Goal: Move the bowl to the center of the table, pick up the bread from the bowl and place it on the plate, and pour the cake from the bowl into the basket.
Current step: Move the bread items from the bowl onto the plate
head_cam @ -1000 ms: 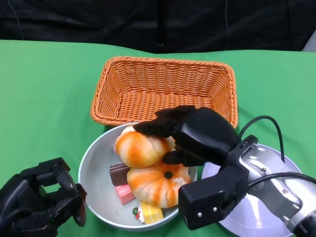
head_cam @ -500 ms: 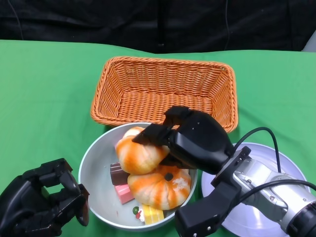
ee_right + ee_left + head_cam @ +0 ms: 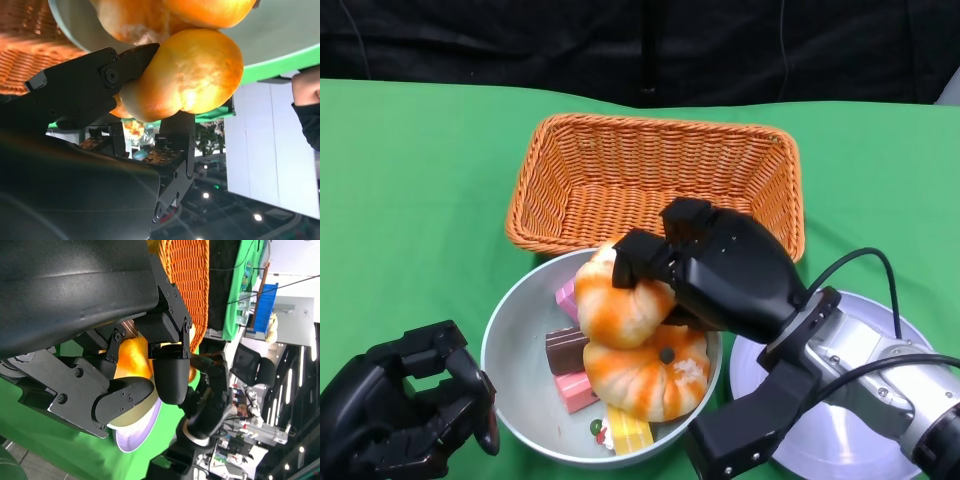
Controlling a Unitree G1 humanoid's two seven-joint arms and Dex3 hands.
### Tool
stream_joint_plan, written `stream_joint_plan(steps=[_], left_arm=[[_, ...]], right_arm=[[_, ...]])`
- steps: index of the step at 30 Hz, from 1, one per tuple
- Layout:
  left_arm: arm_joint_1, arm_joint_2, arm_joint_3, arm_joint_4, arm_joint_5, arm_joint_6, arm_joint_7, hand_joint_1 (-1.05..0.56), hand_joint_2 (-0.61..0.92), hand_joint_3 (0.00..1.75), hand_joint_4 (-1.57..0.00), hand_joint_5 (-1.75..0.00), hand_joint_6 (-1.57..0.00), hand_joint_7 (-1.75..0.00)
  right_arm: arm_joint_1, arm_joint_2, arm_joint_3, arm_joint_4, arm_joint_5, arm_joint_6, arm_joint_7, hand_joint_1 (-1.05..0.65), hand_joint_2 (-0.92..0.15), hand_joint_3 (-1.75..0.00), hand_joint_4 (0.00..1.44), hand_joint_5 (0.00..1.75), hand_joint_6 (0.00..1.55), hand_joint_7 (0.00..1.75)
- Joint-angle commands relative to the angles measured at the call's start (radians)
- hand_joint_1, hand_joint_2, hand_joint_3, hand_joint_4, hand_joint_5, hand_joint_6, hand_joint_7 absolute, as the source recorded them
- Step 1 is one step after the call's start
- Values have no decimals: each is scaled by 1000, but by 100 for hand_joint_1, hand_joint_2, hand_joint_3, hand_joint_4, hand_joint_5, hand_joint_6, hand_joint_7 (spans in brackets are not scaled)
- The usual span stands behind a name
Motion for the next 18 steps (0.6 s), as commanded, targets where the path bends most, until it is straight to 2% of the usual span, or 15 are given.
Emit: stream_joint_plan(steps=[1, 6, 7, 8, 9, 10, 12, 18], left_arm=[[12, 8, -4, -16, 35, -25, 29, -15, 47, 101, -82, -156, -84, -123], [18, 10, -9, -28, 48, -31, 43, -15, 45, 105, -83, -155, -85, -123], [20, 11, -9, -33, 49, -29, 47, -14, 45, 106, -82, -154, -85, -123], [21, 13, -9, -38, 49, -25, 51, -15, 45, 106, -82, -155, -85, -123], [21, 14, -8, -42, 46, -18, 54, -14, 44, 106, -82, -155, -85, -123], [21, 15, -7, -43, 41, -10, 54, -14, 45, 107, -82, -155, -84, -123], [20, 17, -6, -45, 37, -2, 53, -14, 44, 107, -81, -155, -84, -124], [9, 32, 5, -27, 4, 18, 14, -20, 44, 101, -78, -159, -81, -123]], right_arm=[[28, -32, -27, -63, 27, -18, -7, -17, -88, -2, 88, 175, 65, 175], [60, -58, -60, -166, 38, -26, 7, -16, -92, -5, 89, 175, 66, 175], [72, -69, -74, -207, 42, -31, 10, -15, -87, -21, 91, 175, 67, 175], [82, -79, -88, -242, 47, -37, 13, -13, -67, -62, 91, 175, 66, 175], [95, -91, -103, -275, 58, -43, 23, -12, -58, -82, 91, 175, 66, 175], [104, -100, -115, -294, 68, -49, 31, -12, -52, -91, 91, 175, 65, 175], [116, -106, -131, -315, 78, -55, 44, -11, -48, -98, 89, 175, 64, 175], [188, -183, -224, -375, 120, -77, 76, -13, -47, -102, 88, 175, 65, 175]])
